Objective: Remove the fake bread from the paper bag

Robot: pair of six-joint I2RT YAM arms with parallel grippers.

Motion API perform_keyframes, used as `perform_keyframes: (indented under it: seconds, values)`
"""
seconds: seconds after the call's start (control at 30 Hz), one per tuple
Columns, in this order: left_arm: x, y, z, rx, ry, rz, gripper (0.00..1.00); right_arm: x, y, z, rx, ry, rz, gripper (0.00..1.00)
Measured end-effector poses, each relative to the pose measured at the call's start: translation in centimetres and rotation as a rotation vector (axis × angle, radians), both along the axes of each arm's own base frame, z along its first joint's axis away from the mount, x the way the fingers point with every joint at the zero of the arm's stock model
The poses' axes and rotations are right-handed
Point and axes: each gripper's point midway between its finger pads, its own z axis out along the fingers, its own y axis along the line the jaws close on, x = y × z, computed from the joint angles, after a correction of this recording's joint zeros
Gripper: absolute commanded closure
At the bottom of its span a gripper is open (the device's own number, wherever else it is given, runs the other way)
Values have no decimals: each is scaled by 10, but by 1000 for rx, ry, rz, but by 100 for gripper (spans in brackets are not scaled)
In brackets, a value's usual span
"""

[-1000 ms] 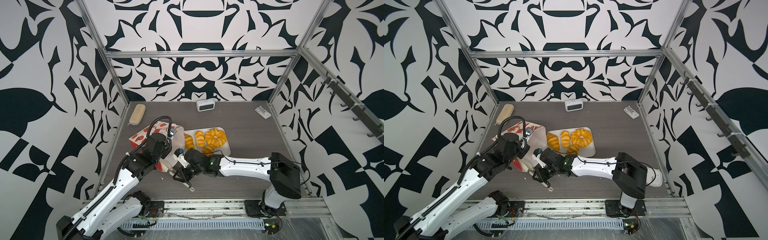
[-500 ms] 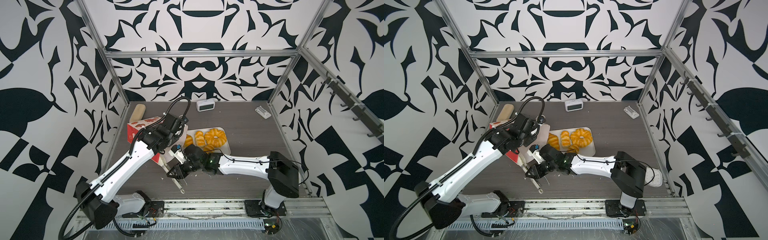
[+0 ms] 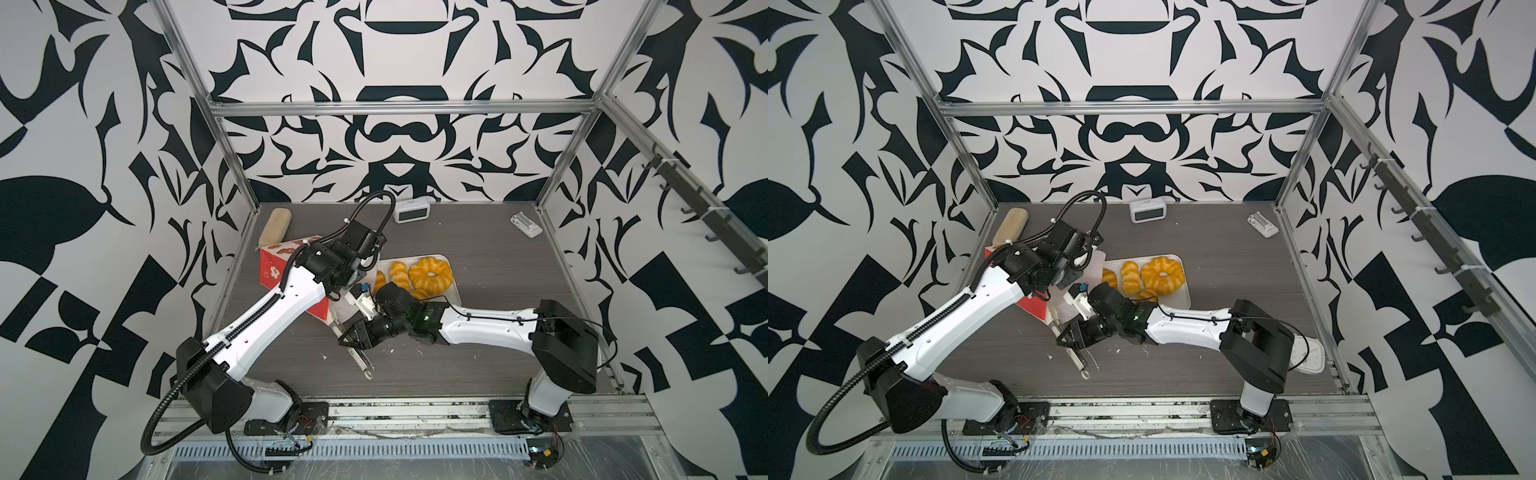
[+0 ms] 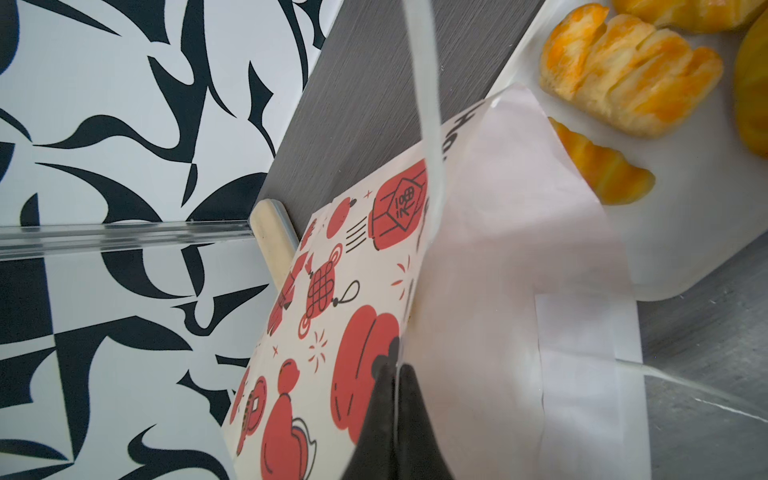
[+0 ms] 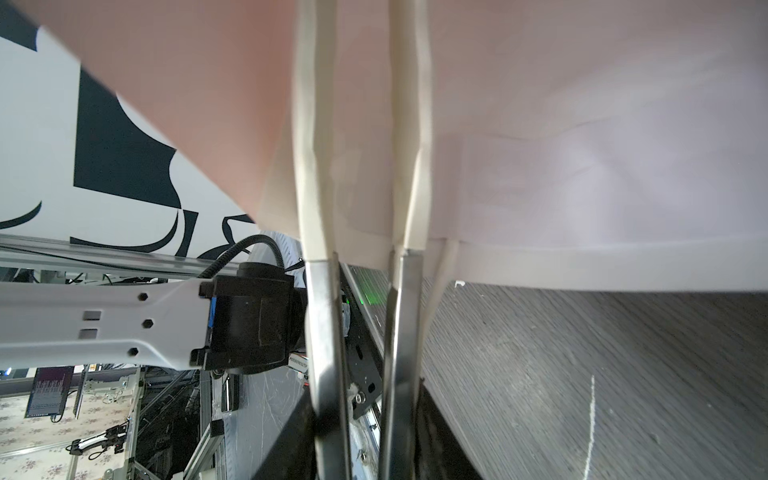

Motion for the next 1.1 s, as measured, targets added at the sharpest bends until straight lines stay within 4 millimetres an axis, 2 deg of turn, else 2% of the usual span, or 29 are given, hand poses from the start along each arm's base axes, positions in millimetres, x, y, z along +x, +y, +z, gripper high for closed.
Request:
perform_keyframes:
  seconds: [0.2, 0.47, 0.8, 0.93, 1.03, 1.1]
  values:
    - [-4, 1, 0, 0, 16, -4, 100, -2, 3, 0, 13, 14, 14, 64]
    - [14, -15, -7, 58, 77, -11, 100, 1, 6, 2, 41, 32, 12, 64]
    - [13, -14, 0, 57, 72, -14, 100, 5, 5, 5, 54, 49, 13, 64]
    - [11, -13, 12, 65, 70, -35, 100, 5, 10, 9, 84, 73, 25, 64]
    - [20, -19, 33, 62, 46, -46, 100, 11, 17, 13, 108, 73, 23, 64]
    - [25, -23, 38, 57, 33, -46, 100, 15, 19, 16, 123, 70, 17, 64]
